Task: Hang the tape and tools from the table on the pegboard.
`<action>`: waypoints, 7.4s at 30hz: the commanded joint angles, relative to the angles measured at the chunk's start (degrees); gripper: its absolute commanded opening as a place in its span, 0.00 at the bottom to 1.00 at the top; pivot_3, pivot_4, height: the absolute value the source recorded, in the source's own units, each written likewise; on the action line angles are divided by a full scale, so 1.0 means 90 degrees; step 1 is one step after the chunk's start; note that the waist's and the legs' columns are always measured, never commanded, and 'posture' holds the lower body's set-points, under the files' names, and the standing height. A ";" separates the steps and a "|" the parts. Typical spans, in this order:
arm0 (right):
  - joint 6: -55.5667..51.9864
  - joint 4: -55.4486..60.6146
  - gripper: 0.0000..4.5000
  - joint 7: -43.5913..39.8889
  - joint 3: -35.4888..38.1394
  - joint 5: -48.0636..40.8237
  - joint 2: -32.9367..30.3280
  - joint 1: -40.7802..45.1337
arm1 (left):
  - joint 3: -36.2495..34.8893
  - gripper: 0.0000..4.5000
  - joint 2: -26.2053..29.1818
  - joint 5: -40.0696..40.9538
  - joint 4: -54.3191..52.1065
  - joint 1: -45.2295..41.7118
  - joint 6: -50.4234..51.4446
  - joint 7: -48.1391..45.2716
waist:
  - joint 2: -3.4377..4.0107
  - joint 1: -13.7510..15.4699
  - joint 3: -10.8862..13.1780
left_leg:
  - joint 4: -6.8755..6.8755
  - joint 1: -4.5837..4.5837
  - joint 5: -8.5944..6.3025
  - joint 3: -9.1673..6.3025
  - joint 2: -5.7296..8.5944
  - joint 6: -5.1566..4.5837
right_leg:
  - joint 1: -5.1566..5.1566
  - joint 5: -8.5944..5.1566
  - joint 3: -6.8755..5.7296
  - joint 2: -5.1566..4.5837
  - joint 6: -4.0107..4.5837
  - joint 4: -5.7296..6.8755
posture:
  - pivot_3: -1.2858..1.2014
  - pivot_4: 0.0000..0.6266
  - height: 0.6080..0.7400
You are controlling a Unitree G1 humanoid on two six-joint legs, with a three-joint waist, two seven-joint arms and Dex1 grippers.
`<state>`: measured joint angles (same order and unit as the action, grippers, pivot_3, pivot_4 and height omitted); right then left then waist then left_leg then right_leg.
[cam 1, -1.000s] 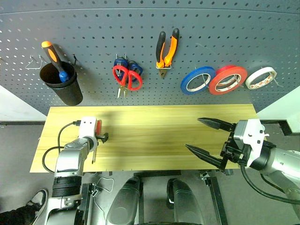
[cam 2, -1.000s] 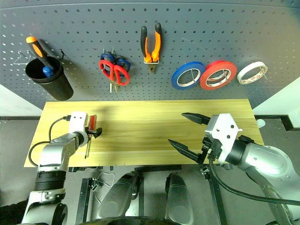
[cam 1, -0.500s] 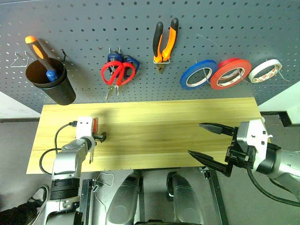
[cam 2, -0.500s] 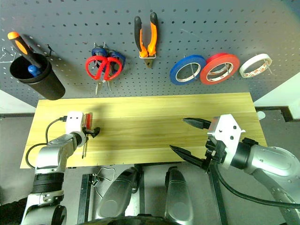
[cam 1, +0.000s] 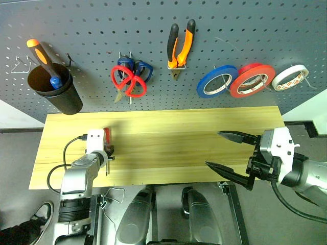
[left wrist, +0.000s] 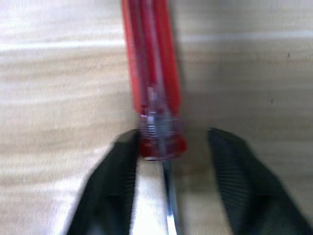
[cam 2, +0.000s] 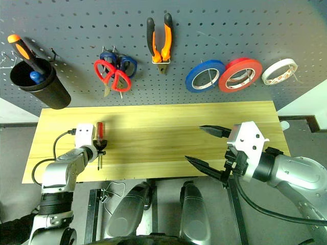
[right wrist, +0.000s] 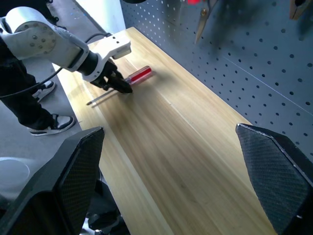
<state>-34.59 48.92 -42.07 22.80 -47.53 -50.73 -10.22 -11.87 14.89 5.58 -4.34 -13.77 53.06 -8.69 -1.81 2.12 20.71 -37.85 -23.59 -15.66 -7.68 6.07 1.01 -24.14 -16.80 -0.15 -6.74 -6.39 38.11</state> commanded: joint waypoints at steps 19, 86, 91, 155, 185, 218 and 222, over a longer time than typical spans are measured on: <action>0.0613 -0.0252 1.00 0.0072 -0.0569 0.0808 0.0376 0.0304 | 0.0862 0.18 0.0048 0.0209 -0.1636 0.0486 0.0368 -0.0311 | -0.0002 0.0027 -0.0004 | 0.0016 -0.0023 0.0021 -0.0002 0.0002 0.0038 | -0.0022 0.0002 -0.0004 0.0000 -0.0005 -0.0021 | 0.52 0.51 0.89; 0.1900 -0.1754 1.00 -0.0626 -0.1283 0.0397 0.1440 0.3349 | 0.0244 0.18 0.0931 -0.2623 -0.0765 -0.1670 -0.7720 0.1355 | 0.0074 0.0396 -0.1435 | -0.0022 0.0133 0.0024 0.0009 -0.0005 0.0042 | 0.0146 0.0028 0.0008 0.0057 -0.0018 -0.0013 | 0.56 0.13 0.89; 0.1778 -0.1809 1.00 -0.0696 -0.1307 0.0421 0.1317 0.3328 | 0.0070 0.18 0.1116 -0.2799 -0.0605 -0.1582 -0.7819 0.1592 | 0.0075 0.0361 -0.1434 | -0.0020 0.0133 0.0010 0.0009 -0.0007 0.0016 | 0.0139 0.0028 0.0011 0.0059 -0.0017 -0.0009 | 0.55 0.15 0.89; -0.0903 -0.0991 1.00 -0.0438 0.1187 -0.2040 -0.1407 0.2199 | -0.0821 0.18 0.0276 -0.3152 -0.2845 0.0144 -0.5183 0.1980 | 0.0059 -0.0587 -0.0116 | -0.0016 0.0002 -0.0028 0.0023 -0.0006 -0.0052 | 0.0057 0.0033 -0.0009 -0.0003 -0.0024 -0.0098 | 0.43 0.62 0.89; 0.1572 -0.1109 1.00 0.0049 -0.1161 0.1135 0.0984 0.2198 | 0.1193 0.99 -0.0217 -0.1590 -0.0738 -0.2654 -0.8075 0.1032 | 0.0021 -0.0305 -0.1328 | -0.0025 -0.0060 -0.0005 0.0061 0.0013 -0.0013 | -0.0020 0.0051 -0.0019 0.0007 -0.0053 -0.0102 | 0.50 0.00 0.89; 0.4078 -0.3675 1.00 0.2664 -0.3562 0.4564 0.4666 -0.1637 | 0.2286 0.99 0.0731 0.0271 0.2139 0.1071 -0.7655 -0.3434 | 0.0240 -0.0357 -0.1961 | 0.0083 0.0367 -0.0027 0.0141 -0.0108 -0.0019 | 0.0323 0.0089 0.0139 0.0136 -0.0015 -0.0218 | 0.51 0.00 0.89; 0.4280 -0.3800 1.00 0.2464 -0.3737 0.4456 0.4660 -0.1875 | 0.1948 0.99 0.0874 0.0354 0.1993 0.1461 -0.7565 -0.3318 | 0.0240 -0.0182 -0.1964 | 0.0093 0.0348 -0.0039 0.0142 -0.0104 -0.0038 | 0.0278 0.0099 0.0140 0.0141 -0.0021 -0.0200 | 0.52 0.00 0.89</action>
<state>1.47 13.33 -19.04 -10.42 -6.99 -9.06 -27.36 7.94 22.21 7.51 15.71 -0.31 -14.64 -39.16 0.35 0.49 3.03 -37.02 -20.47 -16.05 -6.40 5.14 0.65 -21.66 -15.91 1.11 -5.45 -6.59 36.32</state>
